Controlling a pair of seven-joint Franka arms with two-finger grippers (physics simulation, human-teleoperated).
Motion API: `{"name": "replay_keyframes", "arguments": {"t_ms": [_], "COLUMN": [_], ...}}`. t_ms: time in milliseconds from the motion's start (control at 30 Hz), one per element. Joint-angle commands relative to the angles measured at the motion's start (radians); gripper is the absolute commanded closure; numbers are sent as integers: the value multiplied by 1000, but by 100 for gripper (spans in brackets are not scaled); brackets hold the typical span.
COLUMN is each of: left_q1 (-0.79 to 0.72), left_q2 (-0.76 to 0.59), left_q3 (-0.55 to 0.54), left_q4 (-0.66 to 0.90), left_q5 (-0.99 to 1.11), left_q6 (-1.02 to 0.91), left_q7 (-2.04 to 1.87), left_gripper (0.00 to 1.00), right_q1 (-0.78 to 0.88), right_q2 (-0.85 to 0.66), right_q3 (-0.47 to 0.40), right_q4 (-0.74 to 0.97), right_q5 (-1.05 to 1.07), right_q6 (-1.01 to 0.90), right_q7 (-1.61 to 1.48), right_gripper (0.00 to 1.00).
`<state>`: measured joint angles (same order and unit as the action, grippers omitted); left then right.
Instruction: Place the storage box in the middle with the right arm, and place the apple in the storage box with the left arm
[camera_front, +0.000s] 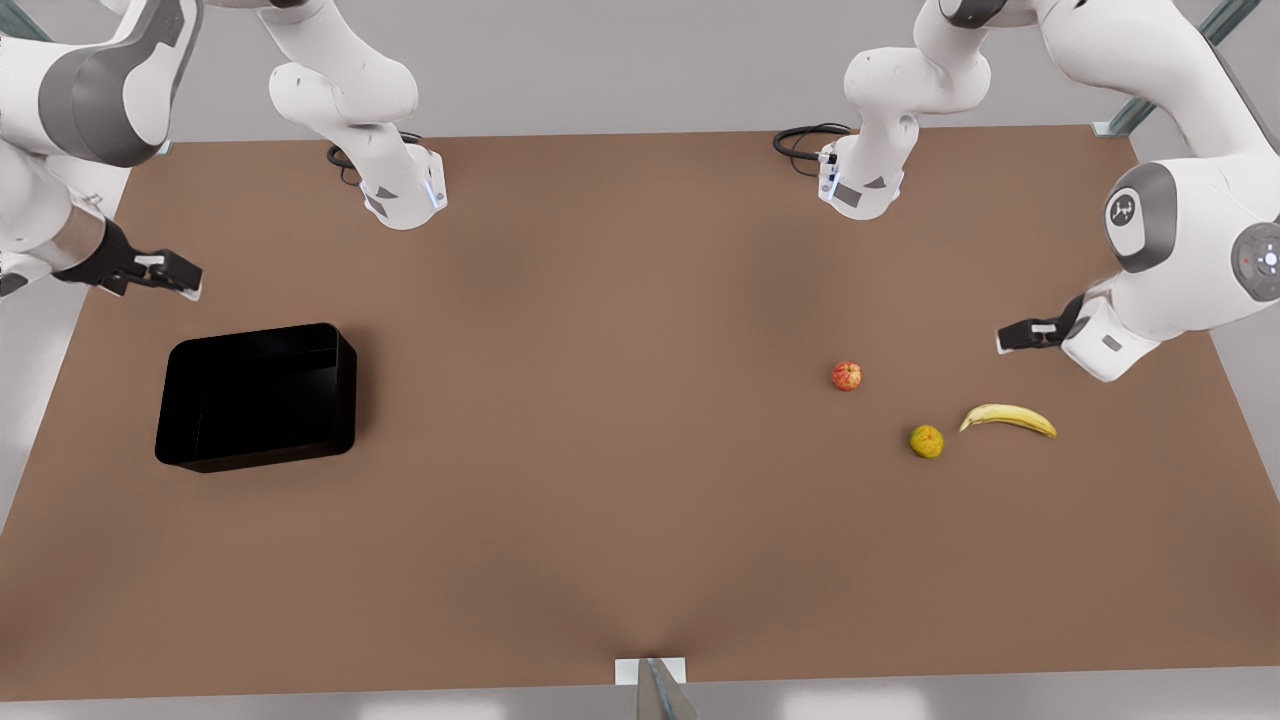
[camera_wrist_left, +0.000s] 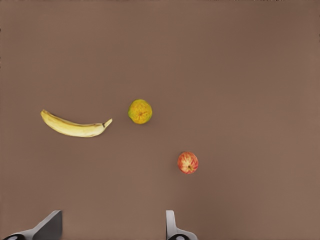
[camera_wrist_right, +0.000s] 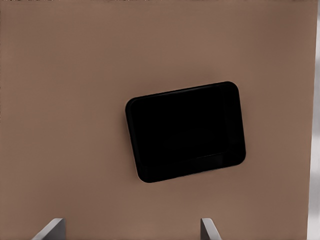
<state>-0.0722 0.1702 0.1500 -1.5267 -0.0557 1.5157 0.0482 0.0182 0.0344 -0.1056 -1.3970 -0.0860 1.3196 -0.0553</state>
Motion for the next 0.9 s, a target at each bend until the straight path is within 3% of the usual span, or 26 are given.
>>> {"name": "replay_keyframes", "arguments": {"t_ms": [0, 67, 133, 200, 300, 400, 567, 700, 867], "left_q1": [0, 0, 0, 0, 0, 0, 0, 0, -1], "left_q2": [-1, -1, -1, -1, -1, -1, 0, 0, 2], "left_q3": [0, 0, -1, -1, -1, -1, -1, -1, -1], "left_q4": [0, 0, 0, 0, -1, 0, -1, -1, -1], "left_q5": [2, 2, 2, 2, 2, 2, 2, 2, 2], "left_q6": [40, 38, 38, 38, 37, 27, 27, 27, 27], "left_q7": [13, 13, 13, 15, 13, 13, 13, 13, 13], "left_gripper": [0, 0, 0, 0, 0, 0, 0, 0, 0], "right_q1": [26, -30, -201, -238, -333, -396, -400, -416, -428], "right_q2": [1, 91, 225, 314, 466, 598, 624, 516, 544], "right_q3": [-2, -5, -11, -54, -102, -97, -83, -83, -86], "right_q4": [0, 6, 13, 49, 73, 62, 21, -275, -298], "right_q5": [0, -14, -12, -35, -18, 2, 210, 253, 250], "right_q6": [33, -2, 41, 118, 309, 592, 737, 958, 978], "right_q7": [-31, -69, -406, -589, -931, -1017, -1127, -1193, -1195], "right_gripper": [0, 0, 0, 0, 0, 0, 0, 0, 0]}}
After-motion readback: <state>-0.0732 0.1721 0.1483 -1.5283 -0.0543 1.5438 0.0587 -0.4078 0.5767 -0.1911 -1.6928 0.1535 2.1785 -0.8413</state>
